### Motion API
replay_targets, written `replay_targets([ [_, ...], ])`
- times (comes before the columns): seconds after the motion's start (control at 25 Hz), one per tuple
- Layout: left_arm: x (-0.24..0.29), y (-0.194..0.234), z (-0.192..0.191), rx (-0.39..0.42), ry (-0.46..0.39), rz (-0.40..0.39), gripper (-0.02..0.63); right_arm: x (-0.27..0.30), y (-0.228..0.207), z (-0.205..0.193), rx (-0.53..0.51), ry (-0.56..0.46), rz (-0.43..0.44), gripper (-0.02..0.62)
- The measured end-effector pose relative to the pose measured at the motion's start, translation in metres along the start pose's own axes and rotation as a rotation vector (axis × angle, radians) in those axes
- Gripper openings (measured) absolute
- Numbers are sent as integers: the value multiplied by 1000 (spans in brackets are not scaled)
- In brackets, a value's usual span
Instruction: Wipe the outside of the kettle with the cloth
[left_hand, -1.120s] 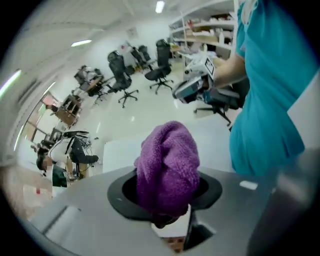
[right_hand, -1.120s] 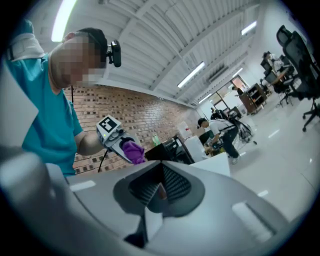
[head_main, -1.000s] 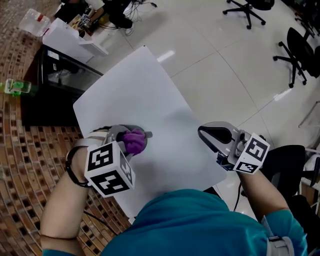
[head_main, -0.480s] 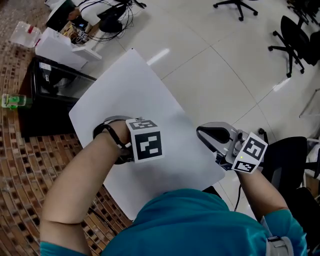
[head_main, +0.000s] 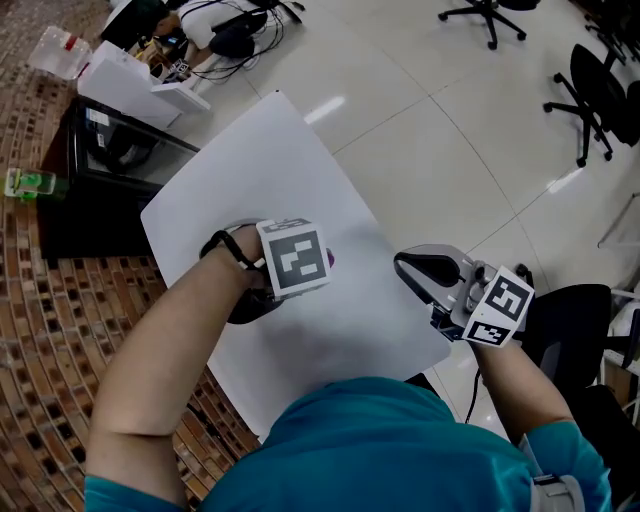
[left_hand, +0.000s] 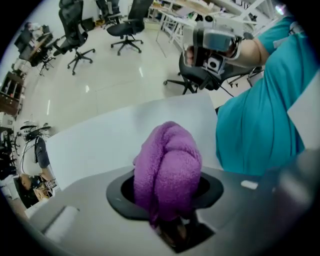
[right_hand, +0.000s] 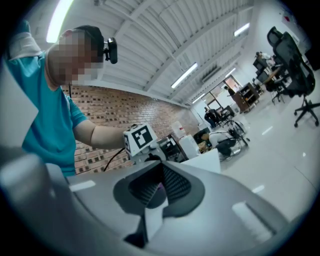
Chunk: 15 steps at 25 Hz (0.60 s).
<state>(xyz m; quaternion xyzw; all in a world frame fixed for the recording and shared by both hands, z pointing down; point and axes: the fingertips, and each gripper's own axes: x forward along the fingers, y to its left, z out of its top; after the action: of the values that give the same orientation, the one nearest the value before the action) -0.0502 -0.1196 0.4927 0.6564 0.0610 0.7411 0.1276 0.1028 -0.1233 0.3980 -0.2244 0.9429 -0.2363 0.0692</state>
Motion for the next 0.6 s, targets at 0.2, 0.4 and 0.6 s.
replay_targets([
  [0.2, -89, 3, -17, -88, -291, 109, 184, 8, 6, 5, -18, 9, 17, 5],
  [0.4, -103, -17, -92, -196, -302, 164, 184, 17, 12, 8, -32, 25, 32, 5],
  [0.6, -72, -22, -113, -257, -323, 131, 181, 32, 24, 8, -41, 56, 61, 5],
])
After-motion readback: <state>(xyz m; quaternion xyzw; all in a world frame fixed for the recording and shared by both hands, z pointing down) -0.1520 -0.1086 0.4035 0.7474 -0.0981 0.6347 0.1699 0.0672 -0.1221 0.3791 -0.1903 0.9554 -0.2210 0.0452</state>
